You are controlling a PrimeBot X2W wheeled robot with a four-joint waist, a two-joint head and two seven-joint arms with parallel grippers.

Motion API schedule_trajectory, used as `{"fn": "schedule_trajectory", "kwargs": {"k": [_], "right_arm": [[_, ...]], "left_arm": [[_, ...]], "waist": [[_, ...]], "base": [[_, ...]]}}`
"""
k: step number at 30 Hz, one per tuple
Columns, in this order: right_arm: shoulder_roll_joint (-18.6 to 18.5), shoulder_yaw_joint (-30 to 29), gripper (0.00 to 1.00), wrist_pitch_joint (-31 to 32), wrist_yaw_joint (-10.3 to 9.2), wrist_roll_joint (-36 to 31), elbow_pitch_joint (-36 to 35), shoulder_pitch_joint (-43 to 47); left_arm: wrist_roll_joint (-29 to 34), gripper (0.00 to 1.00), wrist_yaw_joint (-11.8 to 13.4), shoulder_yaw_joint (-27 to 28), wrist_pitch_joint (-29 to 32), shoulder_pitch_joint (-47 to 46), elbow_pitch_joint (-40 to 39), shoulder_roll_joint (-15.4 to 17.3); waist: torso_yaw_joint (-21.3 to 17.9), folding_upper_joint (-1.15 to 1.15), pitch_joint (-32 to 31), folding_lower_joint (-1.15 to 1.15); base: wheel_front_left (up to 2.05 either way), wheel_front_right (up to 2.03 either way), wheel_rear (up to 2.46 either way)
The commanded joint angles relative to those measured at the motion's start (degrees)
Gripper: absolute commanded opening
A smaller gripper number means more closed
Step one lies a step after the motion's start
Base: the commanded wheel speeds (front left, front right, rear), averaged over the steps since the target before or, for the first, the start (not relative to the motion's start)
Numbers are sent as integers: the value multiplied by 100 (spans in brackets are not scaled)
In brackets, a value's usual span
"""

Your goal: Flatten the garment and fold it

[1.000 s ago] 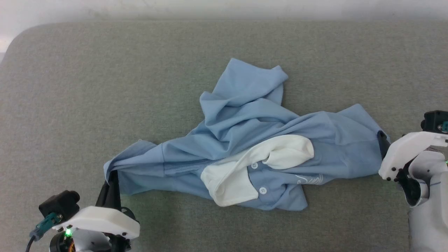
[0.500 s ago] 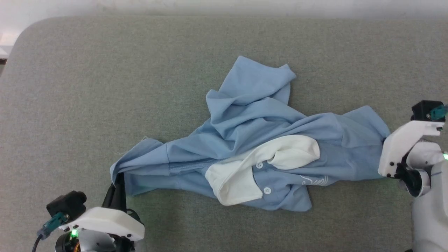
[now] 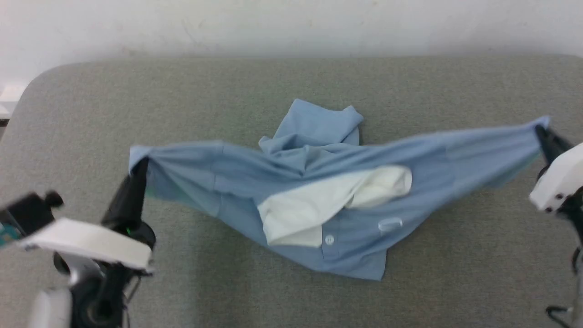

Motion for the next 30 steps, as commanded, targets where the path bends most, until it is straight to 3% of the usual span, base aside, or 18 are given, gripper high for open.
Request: {"fn": "schedule_trajectory", "kwargs": {"k": [1, 4, 8, 17, 23, 30], "right_arm": [[-92, 25, 0, 91, -5, 54, -211, -108], [-297, 121, 0, 440, -5, 165, -697, -423], [-648, 295, 0, 823, -5, 127, -944, -1052], [-1063, 1058, 0, 904, -5, -223, -45, -3116], [-957, 1268, 0, 413, -5, -530, 949, -4653], [-849, 1253, 0, -287, -5, -1043, 1684, -6238]], "left_arm": [[-146, 0, 12, 33, 200, -215, -178, 110], [-610, 0, 236, 106, 819, -668, -578, 257], [-1167, 0, 742, 317, 1363, -1555, -822, 327], [-1232, 0, 1565, 534, 1553, -4077, 39, 641], [-902, 0, 1768, 525, 1128, -5730, 931, 811], [-702, 0, 1692, 681, 390, -7286, 1599, 928]], "waist": [[-102, 0, -78, 1], [-159, 0, -31, 1], [-235, 0, 199, 1], [-433, 0, 1266, 1], [-561, 0, 1929, 1], [-687, 0, 2447, 1]], "base": [[0, 0, 0], [0, 0, 0], [0, 0, 0], [0, 0, 0], [0, 0, 0], [0, 0, 0]]}}
